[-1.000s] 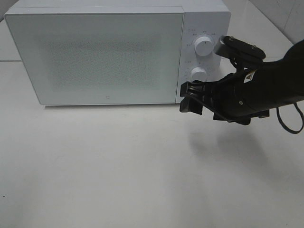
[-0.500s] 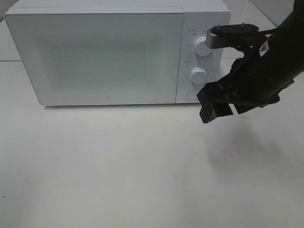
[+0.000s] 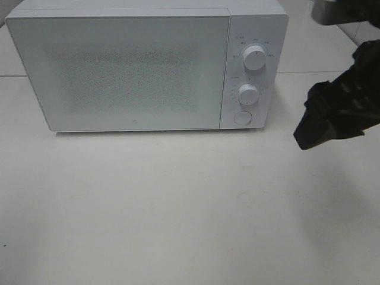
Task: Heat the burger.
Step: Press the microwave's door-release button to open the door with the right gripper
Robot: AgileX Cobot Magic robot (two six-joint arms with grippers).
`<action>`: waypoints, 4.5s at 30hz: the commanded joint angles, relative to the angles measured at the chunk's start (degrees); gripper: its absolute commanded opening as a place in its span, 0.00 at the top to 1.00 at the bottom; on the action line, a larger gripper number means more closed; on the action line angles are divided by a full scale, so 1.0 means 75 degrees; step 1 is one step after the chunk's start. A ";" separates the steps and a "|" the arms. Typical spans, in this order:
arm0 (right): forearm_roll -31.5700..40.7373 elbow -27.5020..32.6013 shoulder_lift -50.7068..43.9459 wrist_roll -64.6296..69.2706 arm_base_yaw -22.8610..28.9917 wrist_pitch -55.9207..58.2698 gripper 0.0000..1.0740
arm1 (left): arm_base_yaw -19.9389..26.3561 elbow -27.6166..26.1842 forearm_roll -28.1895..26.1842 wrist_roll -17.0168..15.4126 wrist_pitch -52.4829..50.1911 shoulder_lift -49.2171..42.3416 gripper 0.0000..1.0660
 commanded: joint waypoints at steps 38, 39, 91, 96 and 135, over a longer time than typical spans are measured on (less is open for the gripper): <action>-0.0879 0.3254 -0.8396 -0.0267 -0.1604 0.0688 0.31 | 0.0015 0.0023 -0.0038 -0.0031 -0.0099 -0.0206 0.08; -0.0879 0.3254 -0.8396 -0.0267 -0.1604 0.0688 0.31 | 0.0015 0.0023 -0.0038 -0.0031 -0.0099 -0.0206 0.08; -0.0756 0.3186 -0.5034 -0.0214 -0.2445 -0.4209 0.31 | 0.0015 0.0023 -0.0023 -0.0031 -0.0099 -0.0160 0.08; -0.0756 0.3186 -0.4125 -0.0214 -0.2445 -0.5080 0.31 | 0.0015 0.0023 -0.0023 -0.0031 -0.0099 -0.0160 0.08; 0.1864 0.4744 0.1131 -0.1749 -0.1375 -1.3300 0.31 | 0.0015 0.0023 -0.0023 -0.0031 -0.0099 -0.0160 0.08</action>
